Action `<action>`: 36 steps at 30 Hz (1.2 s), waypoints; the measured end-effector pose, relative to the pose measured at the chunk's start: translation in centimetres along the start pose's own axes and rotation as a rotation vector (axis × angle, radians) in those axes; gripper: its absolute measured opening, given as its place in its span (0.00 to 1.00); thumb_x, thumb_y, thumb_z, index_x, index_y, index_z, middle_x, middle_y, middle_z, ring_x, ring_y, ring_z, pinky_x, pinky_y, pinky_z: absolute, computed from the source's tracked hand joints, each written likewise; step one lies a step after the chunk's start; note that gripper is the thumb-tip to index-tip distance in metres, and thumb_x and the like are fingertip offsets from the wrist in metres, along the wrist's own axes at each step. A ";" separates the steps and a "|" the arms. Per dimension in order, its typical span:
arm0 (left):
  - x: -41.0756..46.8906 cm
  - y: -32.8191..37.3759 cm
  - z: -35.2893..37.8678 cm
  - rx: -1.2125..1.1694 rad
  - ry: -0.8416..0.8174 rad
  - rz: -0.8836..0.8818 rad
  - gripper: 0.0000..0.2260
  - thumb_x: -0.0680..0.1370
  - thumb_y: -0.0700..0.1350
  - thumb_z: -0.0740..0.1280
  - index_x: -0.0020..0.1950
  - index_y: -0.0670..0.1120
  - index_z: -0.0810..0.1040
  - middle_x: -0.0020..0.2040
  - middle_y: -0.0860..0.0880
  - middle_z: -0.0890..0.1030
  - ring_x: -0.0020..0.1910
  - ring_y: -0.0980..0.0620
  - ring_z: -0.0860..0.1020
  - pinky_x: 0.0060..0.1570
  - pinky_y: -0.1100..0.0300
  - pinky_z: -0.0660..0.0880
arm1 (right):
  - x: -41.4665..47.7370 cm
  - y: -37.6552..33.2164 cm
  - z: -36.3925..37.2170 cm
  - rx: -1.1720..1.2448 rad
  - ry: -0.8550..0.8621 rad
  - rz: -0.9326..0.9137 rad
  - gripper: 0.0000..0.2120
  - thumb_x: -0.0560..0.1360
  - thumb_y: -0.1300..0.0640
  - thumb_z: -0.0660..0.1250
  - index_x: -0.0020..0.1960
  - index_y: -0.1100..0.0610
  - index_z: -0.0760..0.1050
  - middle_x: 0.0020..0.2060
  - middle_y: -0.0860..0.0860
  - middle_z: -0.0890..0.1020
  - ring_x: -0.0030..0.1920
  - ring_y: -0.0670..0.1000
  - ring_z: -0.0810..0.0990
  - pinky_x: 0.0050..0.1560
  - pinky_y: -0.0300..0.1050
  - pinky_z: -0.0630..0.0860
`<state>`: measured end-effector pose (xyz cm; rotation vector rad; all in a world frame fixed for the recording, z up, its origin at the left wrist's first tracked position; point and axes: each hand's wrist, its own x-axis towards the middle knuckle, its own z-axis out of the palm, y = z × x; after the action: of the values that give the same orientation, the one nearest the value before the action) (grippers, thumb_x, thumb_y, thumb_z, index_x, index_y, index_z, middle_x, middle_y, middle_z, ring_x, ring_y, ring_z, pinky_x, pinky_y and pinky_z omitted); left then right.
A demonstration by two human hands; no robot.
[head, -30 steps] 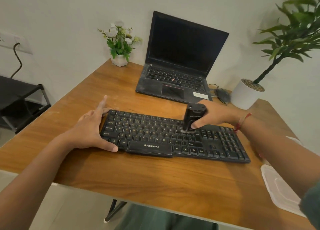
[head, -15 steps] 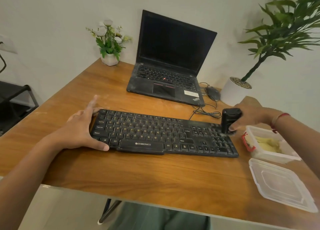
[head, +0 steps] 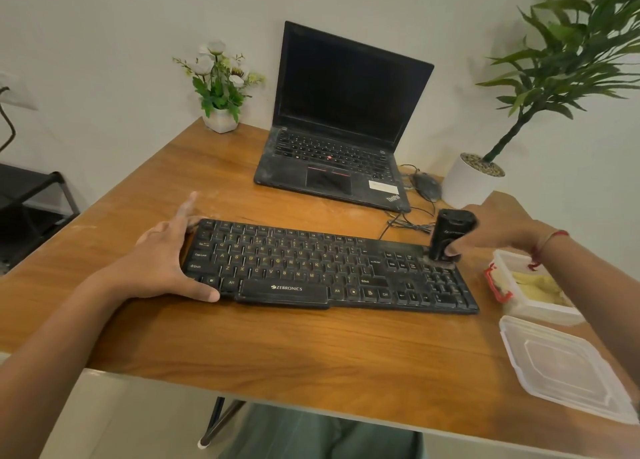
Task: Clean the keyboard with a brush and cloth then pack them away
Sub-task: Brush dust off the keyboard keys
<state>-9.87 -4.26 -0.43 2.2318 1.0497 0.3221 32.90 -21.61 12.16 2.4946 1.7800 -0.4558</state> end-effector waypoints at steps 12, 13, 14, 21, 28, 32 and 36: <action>0.0 -0.1 -0.1 0.053 -0.027 0.036 0.71 0.45 0.78 0.68 0.74 0.58 0.29 0.78 0.52 0.53 0.76 0.49 0.52 0.73 0.50 0.47 | 3.1 -13.8 0.5 0.366 -0.158 -0.366 0.16 0.68 0.59 0.74 0.53 0.59 0.75 0.45 0.52 0.84 0.46 0.49 0.83 0.47 0.41 0.80; 0.0 -0.2 -0.1 0.054 -0.032 0.037 0.71 0.45 0.78 0.69 0.74 0.58 0.28 0.79 0.53 0.52 0.76 0.49 0.51 0.73 0.50 0.47 | 3.7 -16.0 1.2 0.438 -0.146 -0.425 0.17 0.68 0.61 0.74 0.55 0.61 0.75 0.47 0.54 0.84 0.48 0.50 0.83 0.50 0.42 0.80; 0.0 -0.2 -0.1 0.053 -0.036 0.035 0.71 0.46 0.77 0.69 0.74 0.58 0.28 0.79 0.53 0.52 0.76 0.49 0.50 0.73 0.50 0.46 | 4.3 -18.1 1.9 0.510 -0.127 -0.457 0.18 0.68 0.62 0.74 0.56 0.62 0.75 0.49 0.55 0.83 0.50 0.51 0.83 0.51 0.43 0.80; 0.3 -0.8 0.0 0.020 0.014 0.058 0.70 0.47 0.76 0.72 0.75 0.58 0.32 0.76 0.50 0.59 0.73 0.48 0.59 0.74 0.44 0.53 | 6.9 -27.5 6.6 0.645 -0.057 -0.460 0.14 0.66 0.62 0.76 0.48 0.64 0.77 0.42 0.59 0.84 0.43 0.56 0.84 0.46 0.54 0.82; 0.3 -0.6 0.0 0.019 0.024 0.067 0.71 0.45 0.77 0.70 0.76 0.56 0.35 0.74 0.51 0.61 0.72 0.49 0.60 0.73 0.46 0.54 | 6.7 -28.0 6.7 0.559 -0.086 -0.492 0.09 0.68 0.62 0.74 0.43 0.57 0.74 0.37 0.53 0.81 0.35 0.49 0.80 0.37 0.43 0.79; 0.1 -0.4 -0.1 0.012 -0.008 0.043 0.72 0.44 0.79 0.68 0.75 0.57 0.30 0.76 0.52 0.58 0.74 0.49 0.56 0.73 0.51 0.49 | 6.9 -26.8 6.1 0.519 -0.136 -0.463 0.10 0.68 0.62 0.74 0.41 0.55 0.74 0.34 0.49 0.80 0.30 0.43 0.79 0.31 0.38 0.76; 0.2 -0.6 -0.1 0.012 -0.007 0.035 0.72 0.44 0.78 0.69 0.75 0.58 0.30 0.76 0.54 0.58 0.73 0.50 0.56 0.72 0.52 0.48 | 6.5 -24.6 5.4 0.444 -0.149 -0.435 0.10 0.67 0.61 0.74 0.41 0.56 0.73 0.34 0.49 0.79 0.32 0.46 0.79 0.32 0.37 0.75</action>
<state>-10.14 -3.84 -0.78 2.2623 1.0116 0.3237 10.76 -8.45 8.59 2.2026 2.3713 -1.1396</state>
